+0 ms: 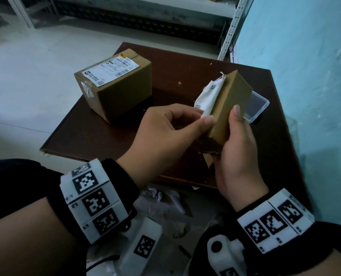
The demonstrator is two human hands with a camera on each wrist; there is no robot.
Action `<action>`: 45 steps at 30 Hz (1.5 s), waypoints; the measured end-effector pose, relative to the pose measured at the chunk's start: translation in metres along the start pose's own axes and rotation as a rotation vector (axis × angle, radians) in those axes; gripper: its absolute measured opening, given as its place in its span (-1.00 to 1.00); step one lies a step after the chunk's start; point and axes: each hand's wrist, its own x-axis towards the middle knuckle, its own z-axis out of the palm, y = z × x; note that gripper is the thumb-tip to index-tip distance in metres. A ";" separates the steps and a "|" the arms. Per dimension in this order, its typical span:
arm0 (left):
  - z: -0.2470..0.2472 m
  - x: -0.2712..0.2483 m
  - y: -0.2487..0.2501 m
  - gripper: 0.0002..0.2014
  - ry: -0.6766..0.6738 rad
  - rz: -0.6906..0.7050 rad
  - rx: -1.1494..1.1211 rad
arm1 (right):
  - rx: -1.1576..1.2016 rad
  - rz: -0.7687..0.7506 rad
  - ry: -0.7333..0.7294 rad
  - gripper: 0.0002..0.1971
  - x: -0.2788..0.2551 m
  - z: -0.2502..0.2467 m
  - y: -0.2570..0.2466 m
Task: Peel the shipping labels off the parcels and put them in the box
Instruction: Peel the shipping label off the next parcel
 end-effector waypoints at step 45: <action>-0.007 0.003 -0.012 -0.59 0.119 0.047 0.278 | -0.109 0.086 -0.228 -0.18 -0.009 0.002 -0.005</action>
